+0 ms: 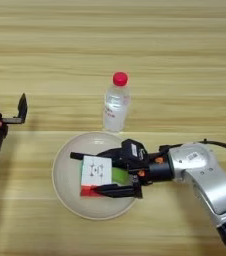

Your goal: Move the objects on the table

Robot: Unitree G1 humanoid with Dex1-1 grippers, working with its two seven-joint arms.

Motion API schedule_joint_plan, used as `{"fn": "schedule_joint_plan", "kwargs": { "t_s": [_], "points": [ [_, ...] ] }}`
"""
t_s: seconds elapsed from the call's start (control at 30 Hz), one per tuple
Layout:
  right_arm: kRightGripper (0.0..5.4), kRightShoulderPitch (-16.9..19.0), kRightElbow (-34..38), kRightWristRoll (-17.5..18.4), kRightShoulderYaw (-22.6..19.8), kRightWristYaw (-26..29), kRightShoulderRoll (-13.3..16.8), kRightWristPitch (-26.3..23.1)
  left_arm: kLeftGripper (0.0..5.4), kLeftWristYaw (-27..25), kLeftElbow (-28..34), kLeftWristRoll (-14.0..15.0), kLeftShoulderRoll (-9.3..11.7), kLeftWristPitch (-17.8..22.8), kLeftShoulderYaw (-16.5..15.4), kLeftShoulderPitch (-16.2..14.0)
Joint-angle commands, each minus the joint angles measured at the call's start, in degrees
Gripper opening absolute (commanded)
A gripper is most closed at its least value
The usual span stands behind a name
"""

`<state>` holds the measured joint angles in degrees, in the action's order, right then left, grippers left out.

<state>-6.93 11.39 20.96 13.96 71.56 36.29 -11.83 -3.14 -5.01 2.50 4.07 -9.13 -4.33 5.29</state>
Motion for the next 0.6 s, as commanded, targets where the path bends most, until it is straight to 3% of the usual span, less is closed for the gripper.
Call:
{"fn": "schedule_joint_plan", "kwargs": {
  "t_s": [0.03, 0.37, 0.6],
  "points": [
    [3.32, -1.9, 0.9, 1.5, -2.4, -0.3, 1.3, -1.2, 5.4, -3.3, 2.8, 1.0, 2.2, 1.6, 0.6, 2.1],
    [3.32, -3.4, -0.2, 2.6, -5.5, 0.1, 3.2, -3.5, 5.4, -13.4, 9.2, 4.9, 6.1, 3.0, 2.8, 3.2],
    [3.32, -5.0, 0.3, 3.8, -7.0, 1.2, 5.1, -5.6, 5.4, -26.1, 15.6, 15.7, 10.2, 9.3, 4.0, 2.3]
  ]
}}
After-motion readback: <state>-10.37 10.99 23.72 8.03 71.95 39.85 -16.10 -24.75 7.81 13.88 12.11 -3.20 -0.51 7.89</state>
